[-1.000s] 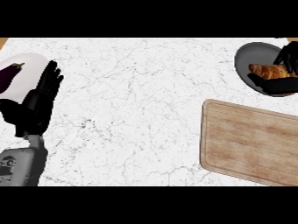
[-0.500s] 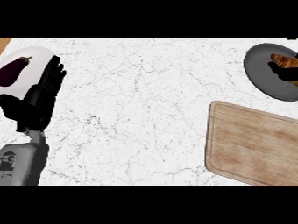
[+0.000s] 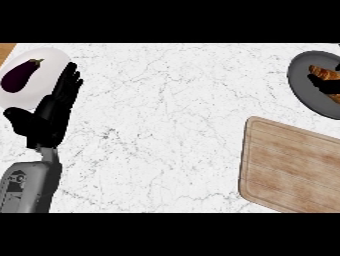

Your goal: Pick the croissant from the cutting board and place it in the pan

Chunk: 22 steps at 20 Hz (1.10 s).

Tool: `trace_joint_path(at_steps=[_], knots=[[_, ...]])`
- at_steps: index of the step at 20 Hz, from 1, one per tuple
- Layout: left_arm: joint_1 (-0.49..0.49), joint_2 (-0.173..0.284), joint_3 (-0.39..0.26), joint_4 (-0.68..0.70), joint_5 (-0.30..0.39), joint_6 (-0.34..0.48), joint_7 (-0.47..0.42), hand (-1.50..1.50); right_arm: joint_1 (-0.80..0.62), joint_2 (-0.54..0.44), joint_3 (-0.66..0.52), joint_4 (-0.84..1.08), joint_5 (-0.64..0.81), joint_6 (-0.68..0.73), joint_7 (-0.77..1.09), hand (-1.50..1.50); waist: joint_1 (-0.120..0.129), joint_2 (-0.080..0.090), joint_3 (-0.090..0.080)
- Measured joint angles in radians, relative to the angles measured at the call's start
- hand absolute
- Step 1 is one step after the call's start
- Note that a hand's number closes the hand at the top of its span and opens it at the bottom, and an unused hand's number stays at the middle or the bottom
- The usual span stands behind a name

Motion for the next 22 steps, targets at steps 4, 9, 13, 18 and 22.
trace_joint_path(at_steps=[4, 9, 13, 18, 22], knots=[[-0.004, -0.004, -0.005, 0.011, -0.005, 0.0, -0.009, 0.0, -0.029, -0.016, -0.013, 0.111, -0.02, 0.133, 0.007, -1.5, 0.006, 0.004, 0.001], [-0.012, -0.011, -0.005, 0.012, -0.008, 0.011, -0.003, 0.0, -0.035, -0.03, -0.034, 0.191, -0.044, 0.221, -0.053, -1.5, 0.004, 0.004, 0.002], [-0.005, -0.008, 0.002, 0.014, -0.003, 0.008, -0.012, 0.0, -0.038, -0.045, -0.082, 0.21, -0.09, 0.23, -0.124, -1.5, -0.003, 0.0, 0.002], [0.012, -0.009, 0.01, 0.019, 0.0, 0.011, -0.017, 0.0, -0.037, -0.078, -0.184, 0.231, -0.194, 0.279, -0.203, -1.5, -0.021, -0.007, 0.002], [0.021, -0.016, 0.008, 0.02, -0.012, 0.026, -0.023, 0.0, -0.009, -0.132, -0.235, 0.264, -0.253, 0.416, -0.258, -1.5, -0.038, -0.013, 0.001]])
